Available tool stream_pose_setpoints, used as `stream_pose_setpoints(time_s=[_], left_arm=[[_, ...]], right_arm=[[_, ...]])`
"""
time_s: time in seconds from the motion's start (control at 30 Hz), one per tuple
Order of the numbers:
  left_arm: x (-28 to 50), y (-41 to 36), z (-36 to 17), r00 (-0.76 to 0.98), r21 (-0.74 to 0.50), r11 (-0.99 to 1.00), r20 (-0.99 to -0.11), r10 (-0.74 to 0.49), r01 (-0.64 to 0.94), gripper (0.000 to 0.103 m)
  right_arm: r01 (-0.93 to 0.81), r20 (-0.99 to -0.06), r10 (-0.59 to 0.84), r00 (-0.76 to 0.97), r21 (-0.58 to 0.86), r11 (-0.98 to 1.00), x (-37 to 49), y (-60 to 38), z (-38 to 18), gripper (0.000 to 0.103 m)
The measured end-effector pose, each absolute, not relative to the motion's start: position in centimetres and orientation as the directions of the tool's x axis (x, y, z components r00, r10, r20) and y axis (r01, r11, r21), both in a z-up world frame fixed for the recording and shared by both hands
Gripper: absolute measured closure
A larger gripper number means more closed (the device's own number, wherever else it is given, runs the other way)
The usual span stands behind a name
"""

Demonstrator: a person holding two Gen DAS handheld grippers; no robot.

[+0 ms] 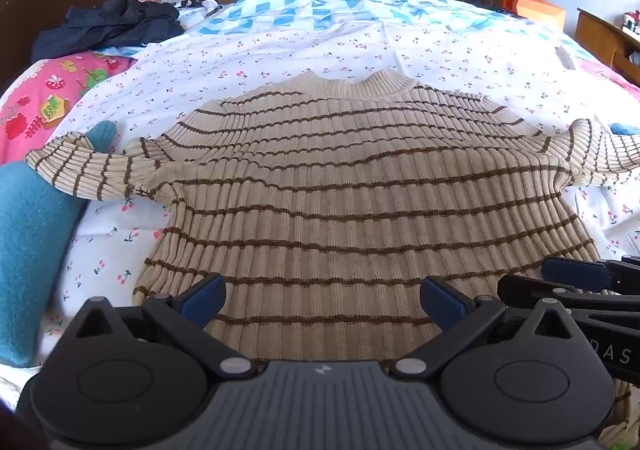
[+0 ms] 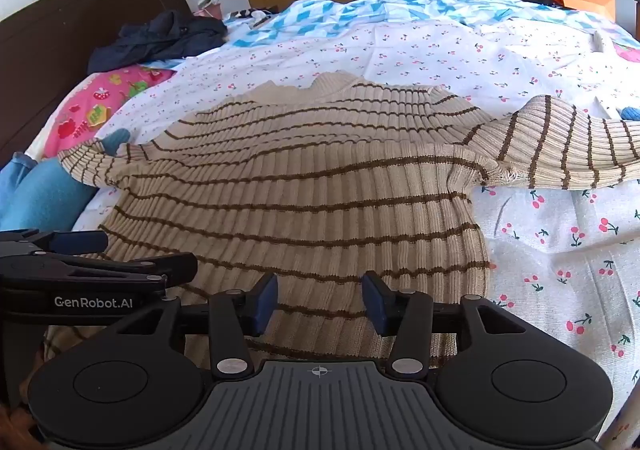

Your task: Fold small clothes

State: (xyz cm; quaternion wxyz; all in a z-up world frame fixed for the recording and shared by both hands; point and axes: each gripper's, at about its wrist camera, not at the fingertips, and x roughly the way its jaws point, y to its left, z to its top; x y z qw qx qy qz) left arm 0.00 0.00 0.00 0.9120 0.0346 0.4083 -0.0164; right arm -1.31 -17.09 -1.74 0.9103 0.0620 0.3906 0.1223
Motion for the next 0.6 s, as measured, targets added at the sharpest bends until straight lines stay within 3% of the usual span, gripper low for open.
stream_pose_setpoints(time_s=[0.6], left_arm=[[0.14,0.20,-0.39,0.655,0.037,0.998,-0.756,-0.009,0.057,0.000]], right_arm=[[-0.172,-0.700,0.267,0.662,0.205,0.964,-1.33,-17.05,-1.82,0.055]])
